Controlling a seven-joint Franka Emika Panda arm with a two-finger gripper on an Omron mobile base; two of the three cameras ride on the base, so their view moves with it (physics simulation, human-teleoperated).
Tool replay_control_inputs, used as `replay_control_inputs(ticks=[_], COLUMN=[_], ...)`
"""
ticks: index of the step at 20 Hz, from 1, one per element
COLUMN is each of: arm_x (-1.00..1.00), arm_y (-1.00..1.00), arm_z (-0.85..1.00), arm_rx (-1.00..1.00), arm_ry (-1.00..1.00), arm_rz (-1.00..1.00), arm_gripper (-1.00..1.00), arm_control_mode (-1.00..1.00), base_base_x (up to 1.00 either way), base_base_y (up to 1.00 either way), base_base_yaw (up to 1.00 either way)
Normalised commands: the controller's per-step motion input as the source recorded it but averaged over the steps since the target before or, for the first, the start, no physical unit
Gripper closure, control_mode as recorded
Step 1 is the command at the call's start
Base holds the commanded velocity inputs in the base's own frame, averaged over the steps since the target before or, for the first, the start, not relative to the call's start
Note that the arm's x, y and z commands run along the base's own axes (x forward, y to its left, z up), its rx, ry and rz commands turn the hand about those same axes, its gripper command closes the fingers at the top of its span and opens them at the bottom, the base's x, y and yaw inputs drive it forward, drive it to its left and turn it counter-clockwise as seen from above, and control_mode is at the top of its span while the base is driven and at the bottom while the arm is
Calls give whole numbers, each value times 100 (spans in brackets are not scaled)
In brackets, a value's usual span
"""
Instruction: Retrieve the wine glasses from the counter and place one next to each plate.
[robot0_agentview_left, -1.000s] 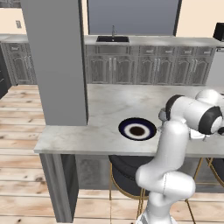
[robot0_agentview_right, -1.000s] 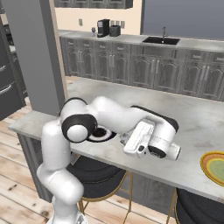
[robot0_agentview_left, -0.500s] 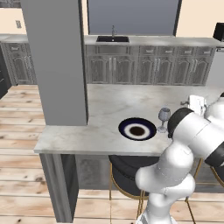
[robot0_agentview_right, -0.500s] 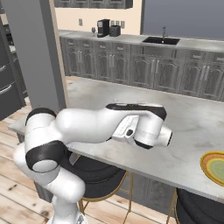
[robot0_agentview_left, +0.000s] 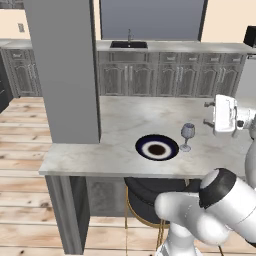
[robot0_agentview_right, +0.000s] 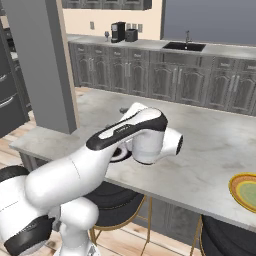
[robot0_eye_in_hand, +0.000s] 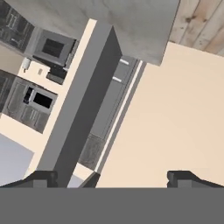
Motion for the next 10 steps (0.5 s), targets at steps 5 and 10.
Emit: replay_control_inputs(ticks=[5, 10], arm_x=[-15, -29], arm_y=[1, 6], arm_z=[18, 0], arm_rx=[0, 0], arm_ry=[-1, -2], arm_rz=[0, 0], arm_gripper=[-100, -100], arm_control_mode=[-100, -100], base_base_x=[0, 0], base_base_y=[0, 0], base_base_yaw=[0, 0])
